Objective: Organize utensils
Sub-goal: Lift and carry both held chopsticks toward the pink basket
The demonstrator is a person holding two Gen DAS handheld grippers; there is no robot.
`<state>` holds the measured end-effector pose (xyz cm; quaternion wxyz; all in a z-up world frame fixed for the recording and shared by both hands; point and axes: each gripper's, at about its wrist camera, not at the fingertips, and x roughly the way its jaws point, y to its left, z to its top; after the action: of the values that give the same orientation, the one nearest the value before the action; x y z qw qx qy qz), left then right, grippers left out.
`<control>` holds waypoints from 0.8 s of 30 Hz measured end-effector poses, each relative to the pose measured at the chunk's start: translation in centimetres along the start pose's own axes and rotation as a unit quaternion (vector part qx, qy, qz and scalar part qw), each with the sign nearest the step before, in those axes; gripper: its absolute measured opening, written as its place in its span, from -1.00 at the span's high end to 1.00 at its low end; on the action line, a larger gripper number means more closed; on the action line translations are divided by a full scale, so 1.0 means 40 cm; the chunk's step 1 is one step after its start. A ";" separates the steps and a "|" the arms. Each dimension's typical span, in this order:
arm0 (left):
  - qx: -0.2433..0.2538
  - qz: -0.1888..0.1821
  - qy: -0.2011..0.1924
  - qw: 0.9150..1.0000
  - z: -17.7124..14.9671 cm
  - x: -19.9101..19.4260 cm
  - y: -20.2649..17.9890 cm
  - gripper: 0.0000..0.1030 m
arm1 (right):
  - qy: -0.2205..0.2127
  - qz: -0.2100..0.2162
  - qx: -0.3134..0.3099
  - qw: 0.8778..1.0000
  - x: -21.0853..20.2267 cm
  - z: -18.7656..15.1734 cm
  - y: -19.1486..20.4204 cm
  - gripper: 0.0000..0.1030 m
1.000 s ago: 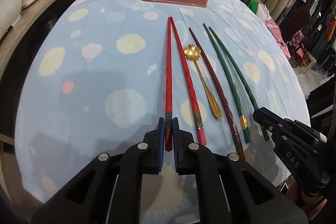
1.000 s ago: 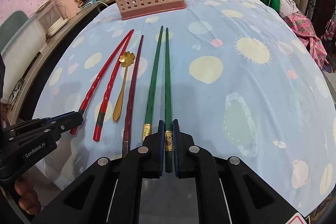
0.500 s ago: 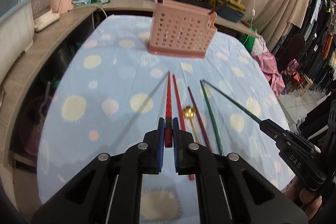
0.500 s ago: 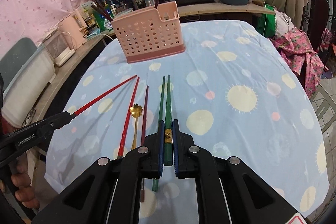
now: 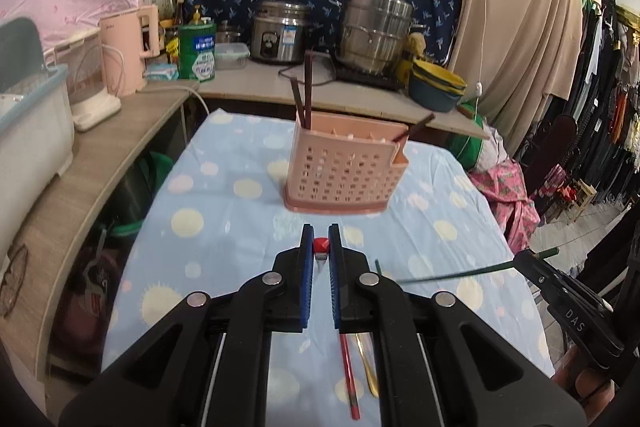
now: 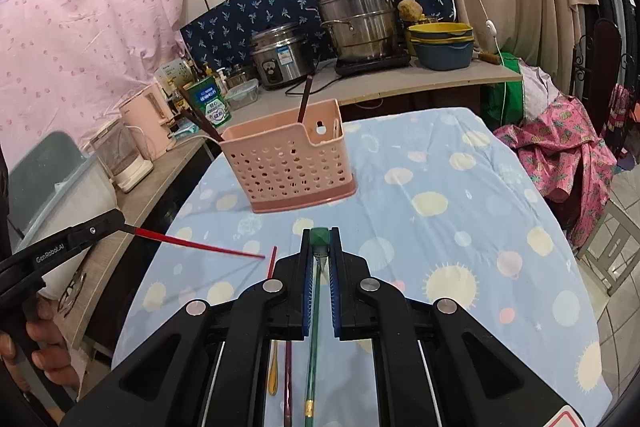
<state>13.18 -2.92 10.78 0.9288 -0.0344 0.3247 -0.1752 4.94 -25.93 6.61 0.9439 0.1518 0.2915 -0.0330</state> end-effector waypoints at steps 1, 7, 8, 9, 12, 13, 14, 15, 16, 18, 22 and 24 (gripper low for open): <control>0.001 0.000 -0.007 1.000 0.013 -0.001 -0.002 0.86 | -0.005 0.001 0.000 1.000 -0.001 0.012 0.000 0.86; 0.003 -0.003 -0.032 0.999 0.077 -0.005 -0.014 0.86 | -0.027 0.009 0.010 1.000 0.007 0.074 -0.005 0.86; 0.004 -0.003 -0.036 0.999 0.085 -0.006 -0.016 0.86 | -0.030 0.010 0.011 0.999 0.009 0.083 -0.006 0.86; 0.005 -0.004 -0.041 0.999 0.095 -0.008 -0.019 0.86 | -0.034 0.011 0.012 0.999 0.010 0.091 -0.005 0.86; 0.004 -0.006 -0.054 0.998 0.120 -0.015 -0.023 0.86 | -0.044 0.015 0.018 0.999 0.012 0.114 -0.005 0.86; 0.004 -0.007 -0.059 0.998 0.132 -0.018 -0.025 0.86 | -0.047 0.017 0.020 0.999 0.014 0.122 -0.006 0.86; 0.004 -0.008 -0.065 0.998 0.143 -0.020 -0.026 0.86 | -0.051 0.019 0.023 0.998 0.015 0.132 -0.006 0.86; 0.004 -0.008 -0.070 0.997 0.155 -0.022 -0.028 0.86 | -0.055 0.020 0.025 0.998 0.016 0.139 -0.007 0.86; 0.004 -0.009 -0.077 0.997 0.170 -0.025 -0.031 0.86 | -0.059 0.022 0.027 0.998 0.016 0.147 -0.007 0.86; 0.003 -0.010 -0.090 0.996 0.194 -0.029 -0.034 0.86 | -0.068 0.027 0.031 0.997 0.016 0.167 -0.005 0.86; -0.006 -0.013 -0.114 0.993 0.254 -0.031 -0.037 0.86 | -0.092 0.036 0.033 0.995 0.018 0.214 0.007 0.86; -0.010 -0.015 -0.126 0.992 0.286 -0.030 -0.040 0.86 | -0.104 0.038 0.034 0.993 0.022 0.240 0.014 0.87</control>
<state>18.83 -4.56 20.77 0.9591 -0.0706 0.2066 -0.1803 10.95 -28.30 13.80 0.9641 0.1904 0.1840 -0.0223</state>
